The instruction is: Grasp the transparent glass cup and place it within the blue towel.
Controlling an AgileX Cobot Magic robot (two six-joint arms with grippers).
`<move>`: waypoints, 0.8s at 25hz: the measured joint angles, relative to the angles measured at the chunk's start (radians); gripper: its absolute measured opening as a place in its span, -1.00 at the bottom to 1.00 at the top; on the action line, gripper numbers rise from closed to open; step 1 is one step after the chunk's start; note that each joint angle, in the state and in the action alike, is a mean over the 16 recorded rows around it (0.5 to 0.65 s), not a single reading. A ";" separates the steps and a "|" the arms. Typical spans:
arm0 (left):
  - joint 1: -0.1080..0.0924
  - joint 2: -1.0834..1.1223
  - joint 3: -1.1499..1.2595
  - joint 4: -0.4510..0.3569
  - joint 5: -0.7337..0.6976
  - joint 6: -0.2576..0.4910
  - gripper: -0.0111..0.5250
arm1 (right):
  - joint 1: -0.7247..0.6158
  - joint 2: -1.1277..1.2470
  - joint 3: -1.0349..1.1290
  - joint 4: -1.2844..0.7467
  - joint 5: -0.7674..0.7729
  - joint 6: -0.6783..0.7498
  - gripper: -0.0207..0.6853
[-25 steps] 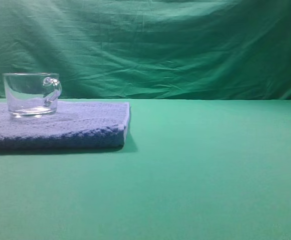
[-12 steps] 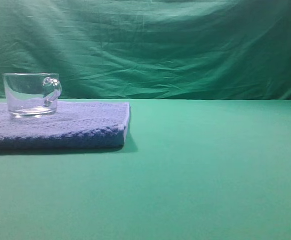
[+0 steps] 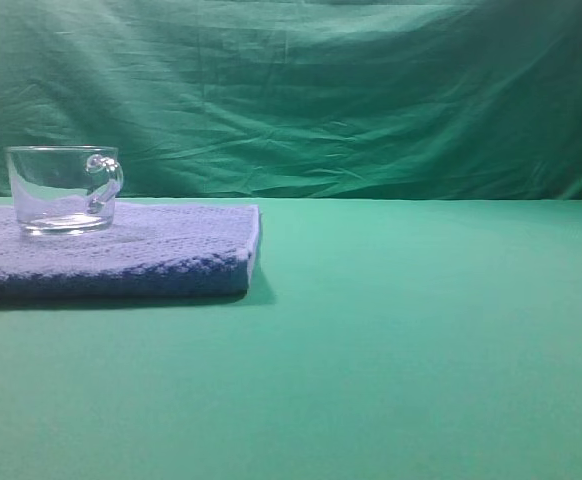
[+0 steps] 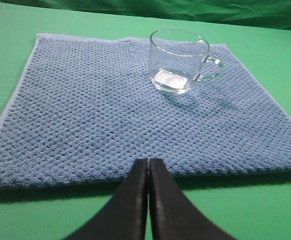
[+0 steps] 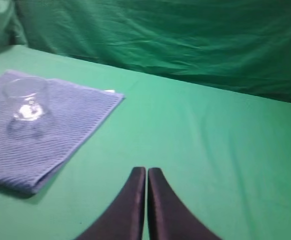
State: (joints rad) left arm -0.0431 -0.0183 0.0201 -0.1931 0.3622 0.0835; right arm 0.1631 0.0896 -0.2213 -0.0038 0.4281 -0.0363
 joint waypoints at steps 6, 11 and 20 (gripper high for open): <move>0.000 0.000 0.000 0.000 0.000 0.000 -0.96 | -0.105 -0.076 0.138 -0.001 -0.057 -0.001 -0.94; 0.000 0.000 0.000 0.000 0.000 0.000 -0.96 | -0.132 -0.097 0.214 -0.003 -0.074 -0.001 -0.94; 0.000 0.000 0.000 0.000 0.000 0.000 -0.96 | -0.136 -0.098 0.248 -0.007 -0.062 -0.002 -0.94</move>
State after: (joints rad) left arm -0.0431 -0.0183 0.0201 -0.1931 0.3622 0.0835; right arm 0.0269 -0.0081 0.0270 -0.0104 0.3660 -0.0385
